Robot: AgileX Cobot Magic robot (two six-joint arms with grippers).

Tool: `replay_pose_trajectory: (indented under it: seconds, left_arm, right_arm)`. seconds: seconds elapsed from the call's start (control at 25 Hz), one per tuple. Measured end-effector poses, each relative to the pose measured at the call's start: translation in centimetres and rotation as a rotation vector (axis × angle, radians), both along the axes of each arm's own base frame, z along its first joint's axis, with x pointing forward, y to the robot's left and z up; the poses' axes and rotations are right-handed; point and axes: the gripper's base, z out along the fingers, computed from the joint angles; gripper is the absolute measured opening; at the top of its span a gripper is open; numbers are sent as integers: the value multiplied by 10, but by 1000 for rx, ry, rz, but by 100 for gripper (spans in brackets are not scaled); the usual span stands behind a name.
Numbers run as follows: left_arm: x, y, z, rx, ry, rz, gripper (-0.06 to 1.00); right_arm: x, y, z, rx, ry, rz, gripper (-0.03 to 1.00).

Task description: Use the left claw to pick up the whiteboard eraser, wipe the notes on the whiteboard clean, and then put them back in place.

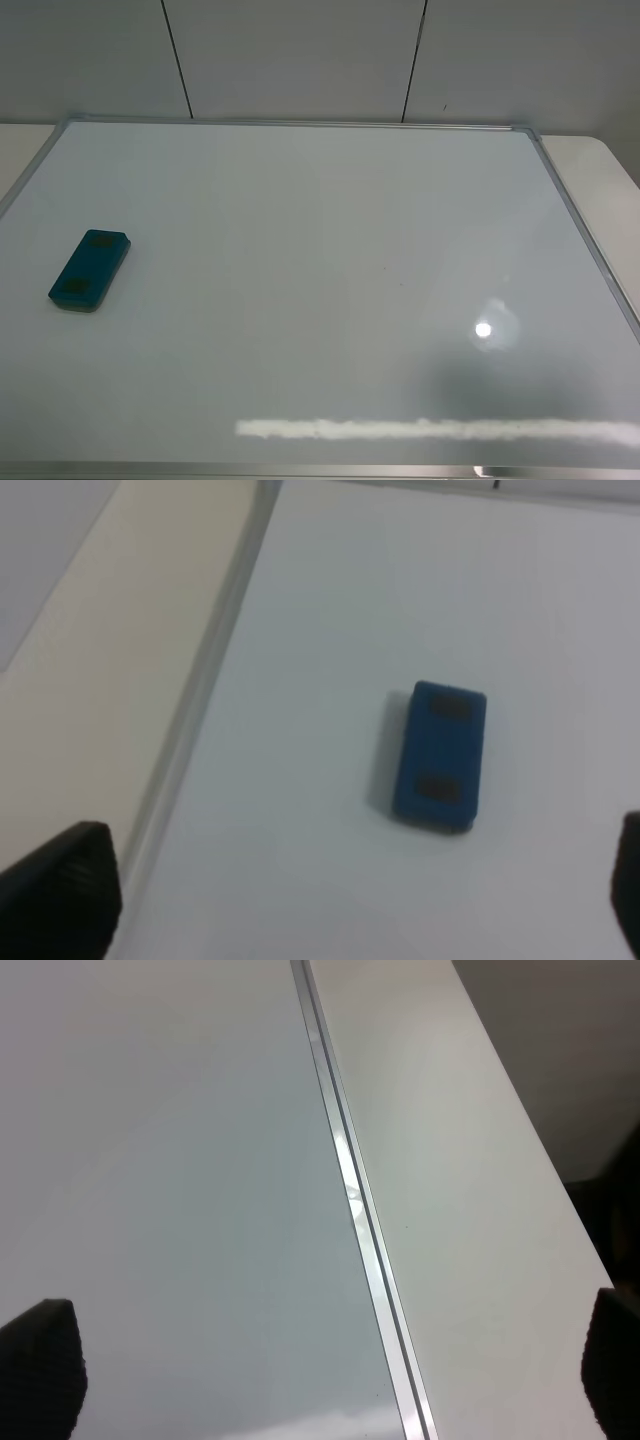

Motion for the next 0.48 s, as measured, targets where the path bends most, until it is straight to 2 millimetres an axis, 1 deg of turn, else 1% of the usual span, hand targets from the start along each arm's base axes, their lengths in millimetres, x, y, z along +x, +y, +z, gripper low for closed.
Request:
replay_pose_trajectory:
  seconds: [0.16, 0.28, 0.48]
  left_arm:
    - [9, -1, -11, 23, 10, -38, 99]
    - [14, -2, -20, 8, 36, -43, 99]
    - [15, -4, -21, -21, 38, -53, 99]
  right_arm:
    - [0, 0, 0, 0, 0, 0, 99]
    - [0, 0, 0, 0, 0, 0, 99]
    - [0, 0, 0, 0, 0, 0, 99]
